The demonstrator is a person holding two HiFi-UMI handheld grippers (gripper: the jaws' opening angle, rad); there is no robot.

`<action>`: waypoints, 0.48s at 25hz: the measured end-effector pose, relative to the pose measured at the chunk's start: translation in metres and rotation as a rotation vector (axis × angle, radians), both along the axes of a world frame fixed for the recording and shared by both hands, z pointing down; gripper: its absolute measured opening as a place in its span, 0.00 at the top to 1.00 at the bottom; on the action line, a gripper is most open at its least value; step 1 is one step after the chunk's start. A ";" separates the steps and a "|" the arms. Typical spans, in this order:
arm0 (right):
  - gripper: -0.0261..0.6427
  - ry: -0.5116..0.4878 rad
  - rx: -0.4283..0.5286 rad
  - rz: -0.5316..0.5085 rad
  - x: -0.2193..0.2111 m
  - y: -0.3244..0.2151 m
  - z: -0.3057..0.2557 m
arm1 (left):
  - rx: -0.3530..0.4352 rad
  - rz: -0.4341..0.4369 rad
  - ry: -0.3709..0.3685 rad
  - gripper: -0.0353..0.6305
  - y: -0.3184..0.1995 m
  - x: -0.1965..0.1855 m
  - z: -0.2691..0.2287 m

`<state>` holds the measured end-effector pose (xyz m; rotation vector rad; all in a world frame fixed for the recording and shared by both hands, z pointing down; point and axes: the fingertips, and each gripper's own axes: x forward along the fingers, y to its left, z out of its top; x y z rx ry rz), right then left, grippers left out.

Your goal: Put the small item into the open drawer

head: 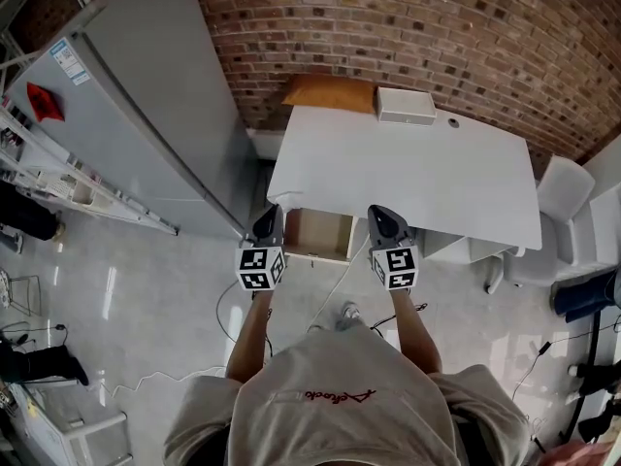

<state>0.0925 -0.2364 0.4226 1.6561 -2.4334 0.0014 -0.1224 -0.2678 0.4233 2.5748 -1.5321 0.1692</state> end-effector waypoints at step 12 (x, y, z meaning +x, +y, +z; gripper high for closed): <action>0.94 -0.020 -0.060 -0.123 0.029 -0.033 0.019 | -0.036 -0.113 -0.010 0.94 -0.012 0.033 0.007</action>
